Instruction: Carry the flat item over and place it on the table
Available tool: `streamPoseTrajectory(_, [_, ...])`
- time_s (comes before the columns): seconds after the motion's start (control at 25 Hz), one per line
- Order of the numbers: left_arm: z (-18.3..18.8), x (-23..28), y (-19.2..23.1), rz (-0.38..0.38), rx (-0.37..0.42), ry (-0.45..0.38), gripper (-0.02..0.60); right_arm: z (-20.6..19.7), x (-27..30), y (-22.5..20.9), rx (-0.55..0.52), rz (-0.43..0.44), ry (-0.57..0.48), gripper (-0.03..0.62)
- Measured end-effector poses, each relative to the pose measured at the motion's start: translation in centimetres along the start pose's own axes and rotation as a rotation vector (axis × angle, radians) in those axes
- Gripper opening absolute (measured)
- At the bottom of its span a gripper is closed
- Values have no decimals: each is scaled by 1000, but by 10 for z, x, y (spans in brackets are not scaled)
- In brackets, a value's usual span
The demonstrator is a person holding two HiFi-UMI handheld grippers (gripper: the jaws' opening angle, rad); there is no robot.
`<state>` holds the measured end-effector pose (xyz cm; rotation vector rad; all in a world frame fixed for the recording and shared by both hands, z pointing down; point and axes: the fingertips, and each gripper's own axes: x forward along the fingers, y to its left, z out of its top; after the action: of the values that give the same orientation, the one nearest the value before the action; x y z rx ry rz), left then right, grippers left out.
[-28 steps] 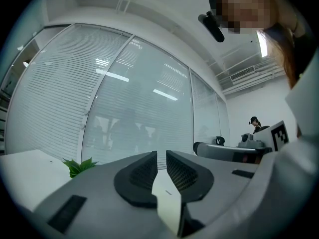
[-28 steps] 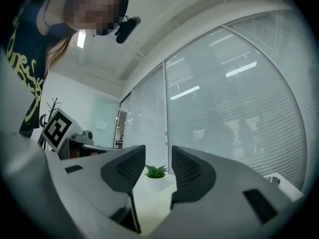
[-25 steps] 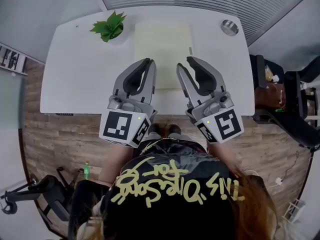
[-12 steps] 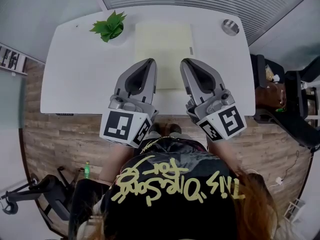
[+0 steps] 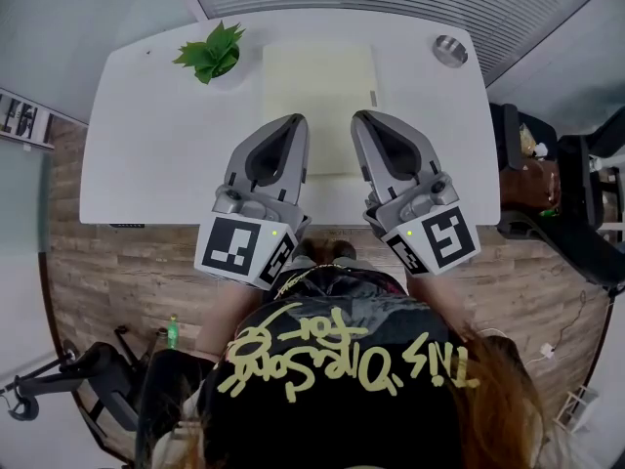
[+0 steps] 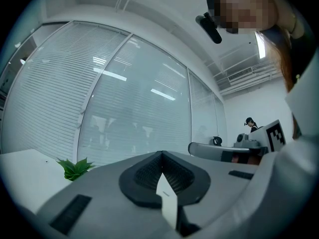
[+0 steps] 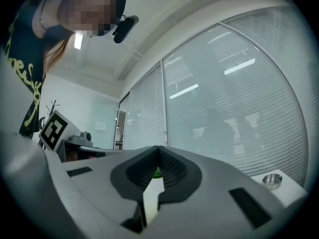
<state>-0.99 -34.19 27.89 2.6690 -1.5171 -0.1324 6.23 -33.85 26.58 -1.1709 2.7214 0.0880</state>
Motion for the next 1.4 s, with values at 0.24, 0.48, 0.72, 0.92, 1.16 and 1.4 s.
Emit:
streamPoseTrajectory(0.24, [-2, 3, -1, -9, 0, 6, -11, 1, -2, -2, 7, 0, -2, 4])
streamPoseTrajectory(0.48, [-2, 5, -2, -15, -5, 6, -11, 0, -3, -2, -12, -1, 11, 3])
streamPoseTrajectory(0.72, [-2, 3, 2, -7, -9, 4, -11, -1, -6, -2, 8, 4, 9, 3])
streamPoseTrajectory(0.92, [-2, 1, 0, -11, -10, 5, -11, 0, -5, 3, 5, 9, 13, 3])
streamPoseTrajectory(1.16, [-2, -1, -1, -15, -9, 5, -11, -1, -6, 7, -4, 9, 16, 3])
streamPoseTrajectory(1.4, [-4, -4, 0, -16, -9, 5, -11, -1, -5, 11, -16, 10, 16, 3])
